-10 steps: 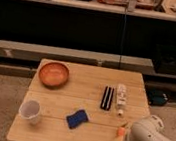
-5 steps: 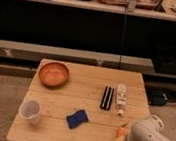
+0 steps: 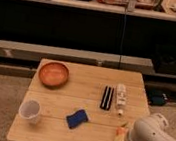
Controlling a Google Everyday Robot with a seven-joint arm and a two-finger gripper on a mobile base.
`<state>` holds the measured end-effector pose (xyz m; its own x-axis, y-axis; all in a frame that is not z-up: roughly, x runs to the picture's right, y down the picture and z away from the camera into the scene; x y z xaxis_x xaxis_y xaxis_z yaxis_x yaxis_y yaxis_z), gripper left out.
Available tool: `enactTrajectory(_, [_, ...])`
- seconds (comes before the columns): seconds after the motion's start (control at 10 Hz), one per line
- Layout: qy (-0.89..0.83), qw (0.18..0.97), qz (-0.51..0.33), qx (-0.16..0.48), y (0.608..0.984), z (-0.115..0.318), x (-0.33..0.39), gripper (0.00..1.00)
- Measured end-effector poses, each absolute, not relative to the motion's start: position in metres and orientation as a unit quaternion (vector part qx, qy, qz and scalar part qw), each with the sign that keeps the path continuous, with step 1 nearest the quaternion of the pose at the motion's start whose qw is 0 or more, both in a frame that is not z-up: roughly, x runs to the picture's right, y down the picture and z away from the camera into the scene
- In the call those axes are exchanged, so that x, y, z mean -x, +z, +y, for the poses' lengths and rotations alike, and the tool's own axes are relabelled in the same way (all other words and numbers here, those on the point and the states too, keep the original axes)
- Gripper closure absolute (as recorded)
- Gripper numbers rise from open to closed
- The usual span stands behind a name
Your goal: Drag the pepper across the table
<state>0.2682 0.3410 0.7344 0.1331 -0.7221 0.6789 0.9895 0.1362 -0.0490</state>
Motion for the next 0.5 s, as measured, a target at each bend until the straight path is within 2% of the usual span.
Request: enactTrajectory(0.5, [-0.613,0.705,-0.255,0.251,0.748,0.331,-0.259,0.2])
